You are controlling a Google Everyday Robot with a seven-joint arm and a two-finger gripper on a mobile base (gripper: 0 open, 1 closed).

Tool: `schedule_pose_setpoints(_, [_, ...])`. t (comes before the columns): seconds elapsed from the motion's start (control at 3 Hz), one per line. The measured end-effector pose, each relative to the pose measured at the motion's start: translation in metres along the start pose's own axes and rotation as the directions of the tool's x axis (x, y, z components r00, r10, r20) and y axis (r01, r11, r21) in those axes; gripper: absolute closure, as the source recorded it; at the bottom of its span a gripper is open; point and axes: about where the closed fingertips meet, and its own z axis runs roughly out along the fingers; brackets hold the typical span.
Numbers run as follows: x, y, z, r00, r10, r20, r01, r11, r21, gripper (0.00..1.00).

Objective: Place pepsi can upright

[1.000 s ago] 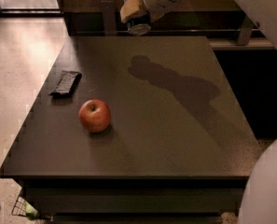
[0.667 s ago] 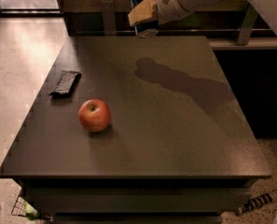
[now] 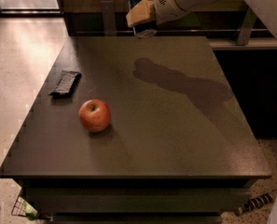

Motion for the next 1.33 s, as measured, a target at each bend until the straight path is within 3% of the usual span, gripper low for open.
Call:
schedule_pose_setpoints(0.33, [0.005,0.005,0.009,0.994,-0.034,0.100,0.040,0.9975,-0.059,1.00])
schedule_pose_setpoints(0.67, [0.003,0.010,0.016,0.966,-0.061,0.249,0.092,0.9891,-0.115,1.00])
schedule_pose_setpoints(1.0, [0.001,0.011,0.025,0.927,-0.100,0.361,0.169,0.9718,-0.164,1.00])
schedule_pose_setpoints(1.33, [0.007,0.020,0.046,0.861,-0.244,0.447,0.360,0.9123,-0.196,1.00])
